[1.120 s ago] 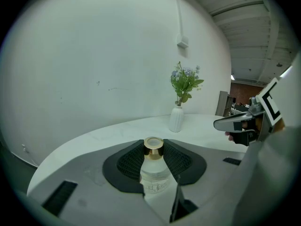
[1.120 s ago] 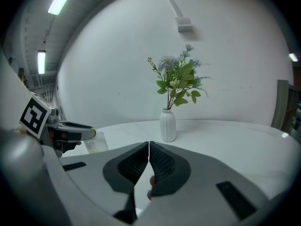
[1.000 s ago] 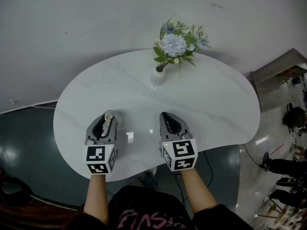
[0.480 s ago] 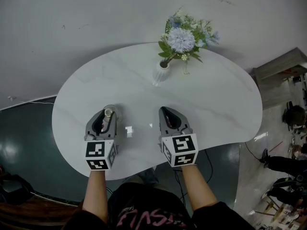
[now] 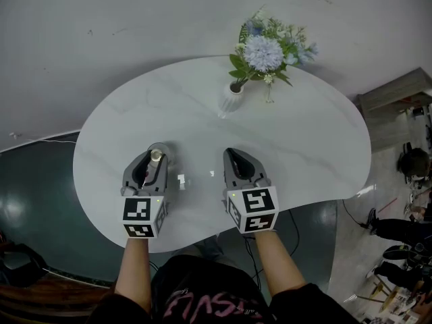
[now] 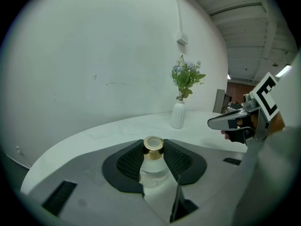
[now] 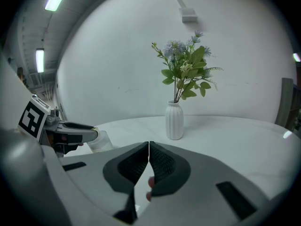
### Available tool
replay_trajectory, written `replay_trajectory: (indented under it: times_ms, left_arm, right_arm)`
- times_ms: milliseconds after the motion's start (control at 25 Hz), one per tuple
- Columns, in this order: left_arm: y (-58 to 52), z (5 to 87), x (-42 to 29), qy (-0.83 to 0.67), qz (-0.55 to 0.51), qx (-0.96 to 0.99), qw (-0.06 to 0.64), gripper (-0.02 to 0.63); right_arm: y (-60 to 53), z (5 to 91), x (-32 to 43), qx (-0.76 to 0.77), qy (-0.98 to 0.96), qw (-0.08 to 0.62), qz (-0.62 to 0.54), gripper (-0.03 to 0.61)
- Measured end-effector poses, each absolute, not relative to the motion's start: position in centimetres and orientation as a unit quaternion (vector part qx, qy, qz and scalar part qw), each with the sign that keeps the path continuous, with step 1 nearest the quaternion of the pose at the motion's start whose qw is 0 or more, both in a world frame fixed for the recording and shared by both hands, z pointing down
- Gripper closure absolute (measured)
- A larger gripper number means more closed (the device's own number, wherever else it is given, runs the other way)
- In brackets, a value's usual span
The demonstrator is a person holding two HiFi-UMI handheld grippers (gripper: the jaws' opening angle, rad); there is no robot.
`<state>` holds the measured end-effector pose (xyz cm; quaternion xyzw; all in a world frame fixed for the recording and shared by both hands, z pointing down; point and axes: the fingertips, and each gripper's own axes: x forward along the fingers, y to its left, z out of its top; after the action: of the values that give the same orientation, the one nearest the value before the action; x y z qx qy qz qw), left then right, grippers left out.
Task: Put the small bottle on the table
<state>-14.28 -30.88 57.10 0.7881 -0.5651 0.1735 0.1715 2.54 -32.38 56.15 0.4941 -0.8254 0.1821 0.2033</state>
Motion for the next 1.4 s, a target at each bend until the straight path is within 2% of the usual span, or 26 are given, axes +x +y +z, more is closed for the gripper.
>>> replay_trajectory:
  times_ms: [1400]
  left_arm:
    - [-29.4, 54.9, -14.6, -0.572, 0.182, 0.786, 0.151, 0.482]
  right_arm:
    - [-30.7, 54.3, 3.4, 0.493, -0.829, 0.201, 0.167, 0.511]
